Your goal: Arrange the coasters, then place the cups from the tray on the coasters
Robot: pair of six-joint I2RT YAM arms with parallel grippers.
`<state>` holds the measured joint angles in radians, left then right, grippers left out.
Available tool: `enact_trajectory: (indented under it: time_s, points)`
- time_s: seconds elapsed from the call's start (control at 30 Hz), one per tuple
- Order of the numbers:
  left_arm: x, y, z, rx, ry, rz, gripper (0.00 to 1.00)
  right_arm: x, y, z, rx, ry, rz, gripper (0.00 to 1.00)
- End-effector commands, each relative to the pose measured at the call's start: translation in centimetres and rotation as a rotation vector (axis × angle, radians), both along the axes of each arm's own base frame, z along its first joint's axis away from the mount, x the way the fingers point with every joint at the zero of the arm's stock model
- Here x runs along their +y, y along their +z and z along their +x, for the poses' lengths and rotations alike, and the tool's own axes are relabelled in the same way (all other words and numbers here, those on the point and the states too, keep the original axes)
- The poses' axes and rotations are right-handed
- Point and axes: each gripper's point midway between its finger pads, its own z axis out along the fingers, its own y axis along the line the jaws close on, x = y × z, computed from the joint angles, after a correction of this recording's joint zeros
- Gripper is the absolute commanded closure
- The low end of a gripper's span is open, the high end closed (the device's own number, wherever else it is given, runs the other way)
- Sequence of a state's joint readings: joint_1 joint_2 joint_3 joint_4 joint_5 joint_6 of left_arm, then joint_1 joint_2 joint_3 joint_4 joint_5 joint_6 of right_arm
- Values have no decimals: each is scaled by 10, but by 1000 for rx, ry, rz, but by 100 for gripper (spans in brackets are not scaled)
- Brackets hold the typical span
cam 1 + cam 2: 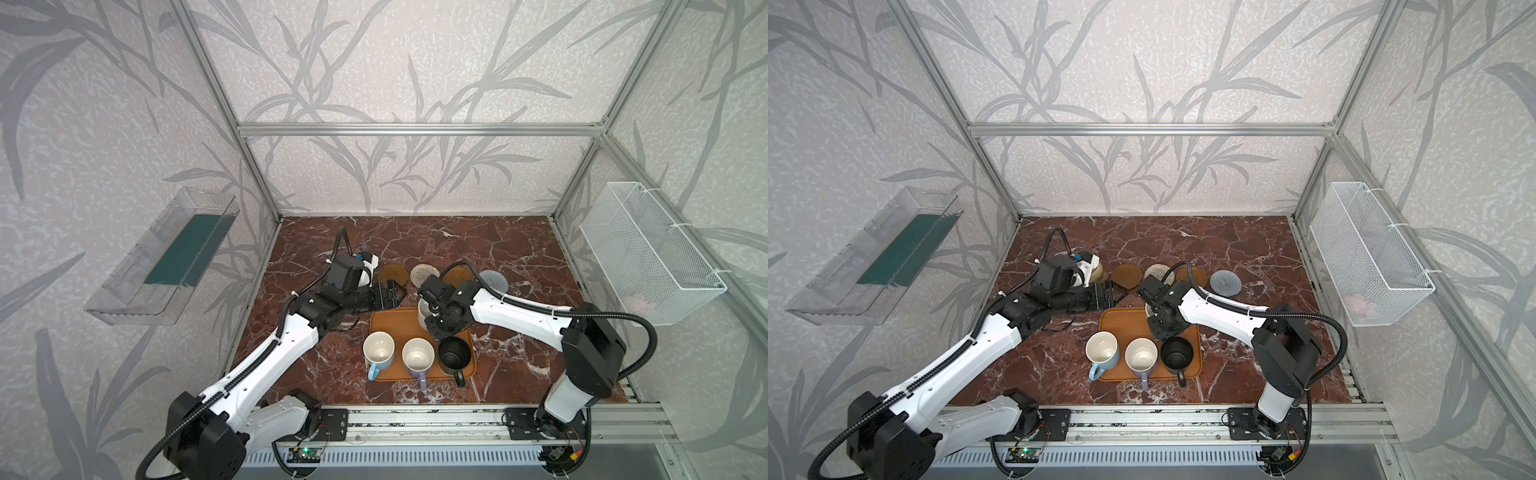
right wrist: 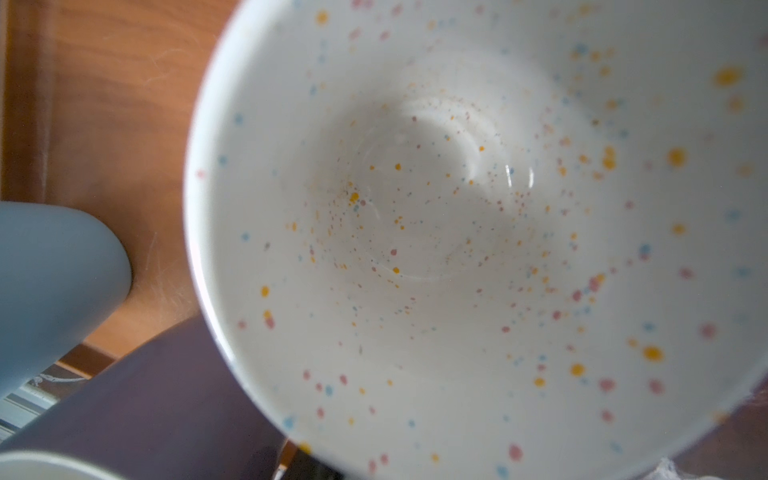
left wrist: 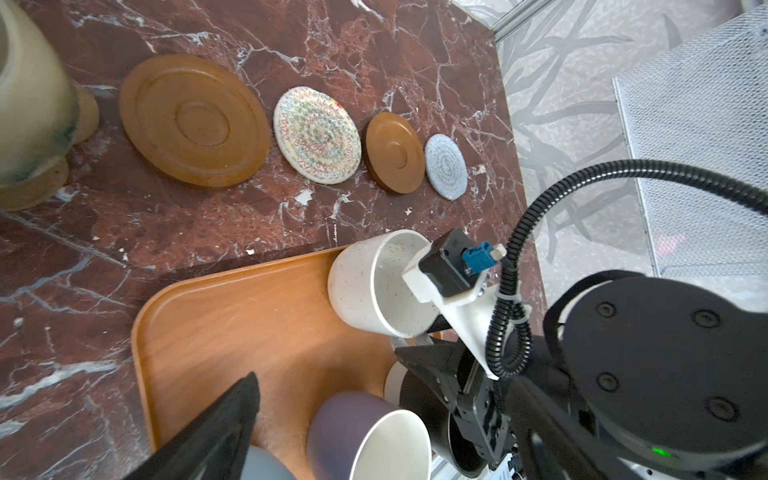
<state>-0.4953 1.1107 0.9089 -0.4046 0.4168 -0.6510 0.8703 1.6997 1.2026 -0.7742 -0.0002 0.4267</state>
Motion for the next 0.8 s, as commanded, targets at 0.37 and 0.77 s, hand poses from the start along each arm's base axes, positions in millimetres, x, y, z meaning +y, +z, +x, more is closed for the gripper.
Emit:
enact_trajectory:
  time_s: [0.37,0.77]
  points:
    - [6,10,-2,-35,25,-7,1,9,-7,21,-74,8,7,89]
    - [17,20,5,-76,96,-12,1,12,34,22,-139,-2,93,100]
